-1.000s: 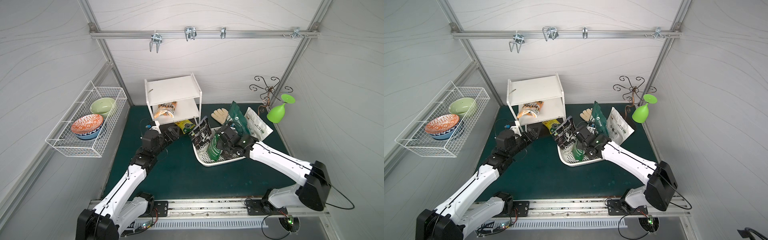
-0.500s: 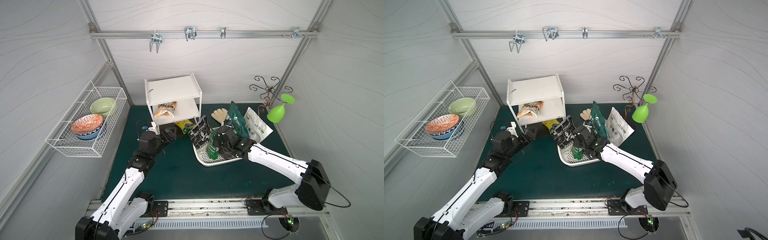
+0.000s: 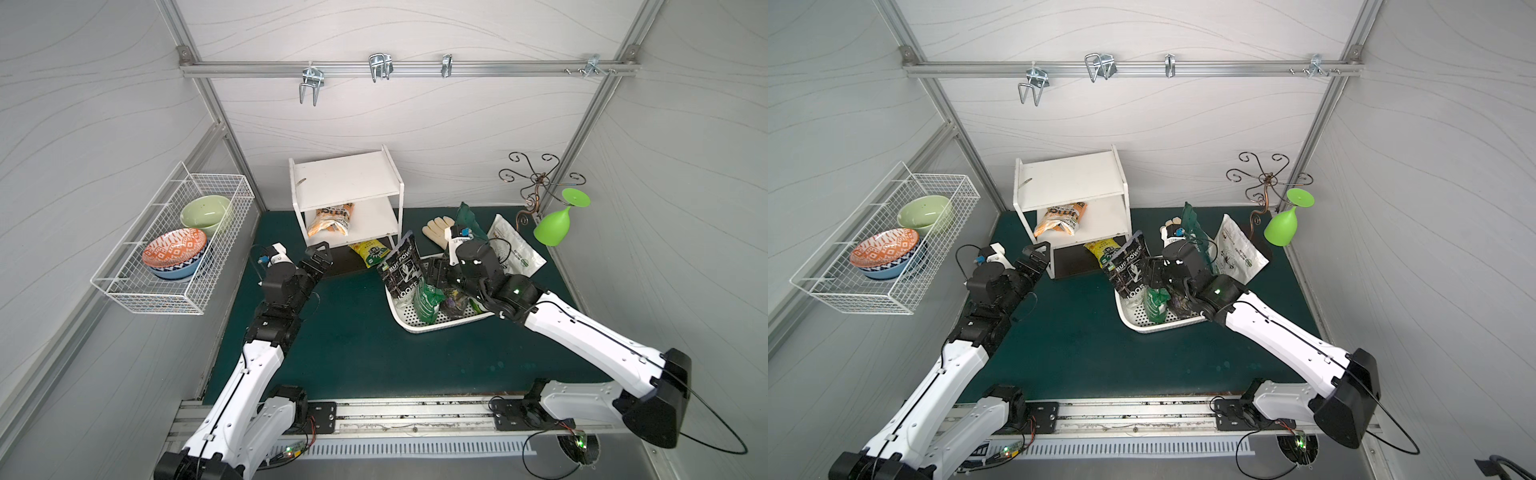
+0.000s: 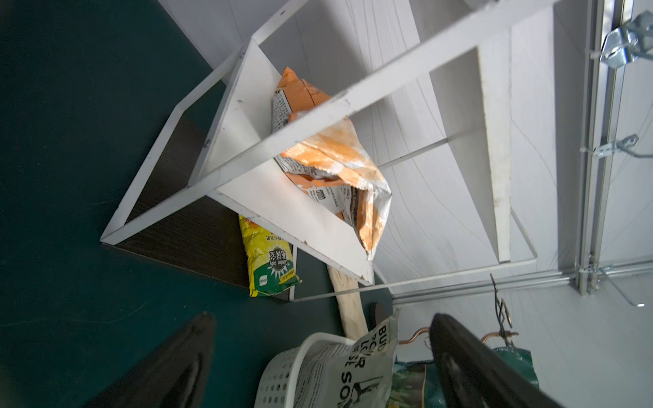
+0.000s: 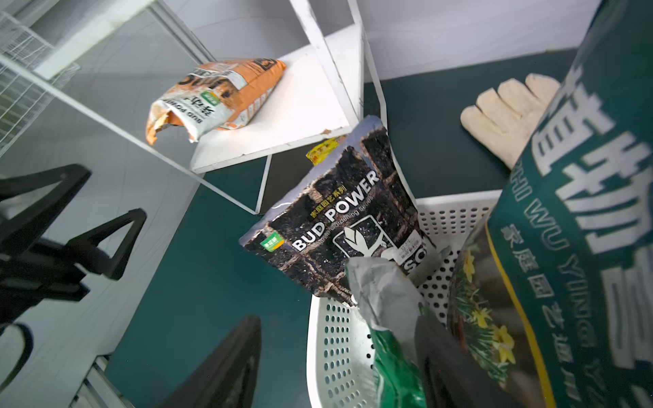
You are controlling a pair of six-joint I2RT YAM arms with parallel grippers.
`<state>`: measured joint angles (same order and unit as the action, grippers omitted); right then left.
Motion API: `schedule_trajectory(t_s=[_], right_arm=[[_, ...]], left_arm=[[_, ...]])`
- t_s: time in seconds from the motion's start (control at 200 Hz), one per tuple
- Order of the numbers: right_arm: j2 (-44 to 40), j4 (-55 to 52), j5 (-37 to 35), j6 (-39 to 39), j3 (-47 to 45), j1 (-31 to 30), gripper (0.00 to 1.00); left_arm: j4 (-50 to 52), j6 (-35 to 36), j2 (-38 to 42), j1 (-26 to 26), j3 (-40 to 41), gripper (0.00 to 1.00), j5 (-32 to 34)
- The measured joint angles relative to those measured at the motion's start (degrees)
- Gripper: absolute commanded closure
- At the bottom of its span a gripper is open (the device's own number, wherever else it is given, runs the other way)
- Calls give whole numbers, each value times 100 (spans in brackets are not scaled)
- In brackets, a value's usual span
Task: Take down the fertilizer bag from the shelf
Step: Pick up the fertilizer bag from the shelf.
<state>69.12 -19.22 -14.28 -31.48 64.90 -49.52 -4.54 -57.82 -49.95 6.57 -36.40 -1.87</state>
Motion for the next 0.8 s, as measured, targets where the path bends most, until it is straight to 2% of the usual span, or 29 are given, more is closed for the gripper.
schedule_trajectory(t_s=[0.195,0.375,0.8], right_arm=[[-363,-273,-17,273,39,9,24],[-612,-376,-24,367,-44,151,23],[-667,-461,136,404,-188,413,23]], left_arm=[[-894,-1038,-686,-9,0,8,-44],[-1333,-1744,-1451,11,-114,9,-160],[-2159,-2068,-2452,313,-859,10,-175]])
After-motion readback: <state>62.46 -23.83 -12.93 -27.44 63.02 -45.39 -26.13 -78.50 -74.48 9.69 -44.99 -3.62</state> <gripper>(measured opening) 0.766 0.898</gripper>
